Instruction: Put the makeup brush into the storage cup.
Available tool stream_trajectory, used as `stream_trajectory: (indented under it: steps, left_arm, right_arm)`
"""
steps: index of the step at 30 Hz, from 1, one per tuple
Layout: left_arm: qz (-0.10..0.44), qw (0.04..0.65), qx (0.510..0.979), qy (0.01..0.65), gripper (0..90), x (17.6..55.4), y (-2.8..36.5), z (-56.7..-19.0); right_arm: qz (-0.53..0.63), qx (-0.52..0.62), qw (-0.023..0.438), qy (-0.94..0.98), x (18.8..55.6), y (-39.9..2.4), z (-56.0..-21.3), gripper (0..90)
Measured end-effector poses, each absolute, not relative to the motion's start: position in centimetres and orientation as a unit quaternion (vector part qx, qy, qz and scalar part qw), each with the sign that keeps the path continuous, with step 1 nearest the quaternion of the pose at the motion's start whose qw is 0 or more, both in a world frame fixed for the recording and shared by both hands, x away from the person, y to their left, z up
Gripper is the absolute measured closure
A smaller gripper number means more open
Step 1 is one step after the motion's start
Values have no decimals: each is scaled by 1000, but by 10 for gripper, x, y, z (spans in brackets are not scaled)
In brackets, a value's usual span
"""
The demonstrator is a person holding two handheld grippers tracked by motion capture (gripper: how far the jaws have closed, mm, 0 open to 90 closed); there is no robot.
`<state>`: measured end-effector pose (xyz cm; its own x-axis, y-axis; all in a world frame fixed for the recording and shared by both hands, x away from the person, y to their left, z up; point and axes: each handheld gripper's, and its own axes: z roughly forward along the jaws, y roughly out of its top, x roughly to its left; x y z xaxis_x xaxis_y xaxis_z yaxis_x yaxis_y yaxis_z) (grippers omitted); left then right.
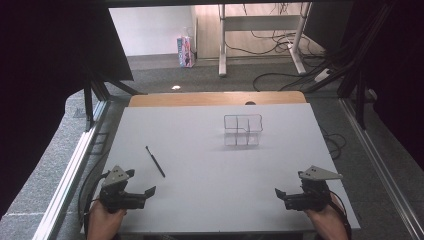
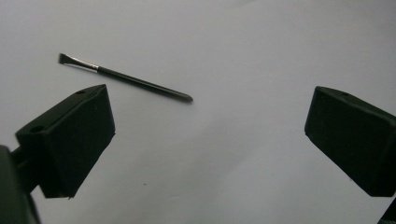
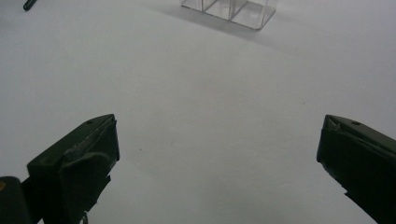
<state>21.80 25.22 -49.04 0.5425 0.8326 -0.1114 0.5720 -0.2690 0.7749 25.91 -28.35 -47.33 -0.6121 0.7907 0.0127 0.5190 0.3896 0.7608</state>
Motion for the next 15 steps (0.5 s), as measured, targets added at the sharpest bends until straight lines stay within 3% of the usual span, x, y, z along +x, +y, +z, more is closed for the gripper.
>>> stream_trajectory:
  steps: [15]
  left_arm:
    - [164, 357, 793, 465, 0, 221, 250, -494]
  right_arm:
    - [392, 401, 162, 812, 261, -283, -474, 0]
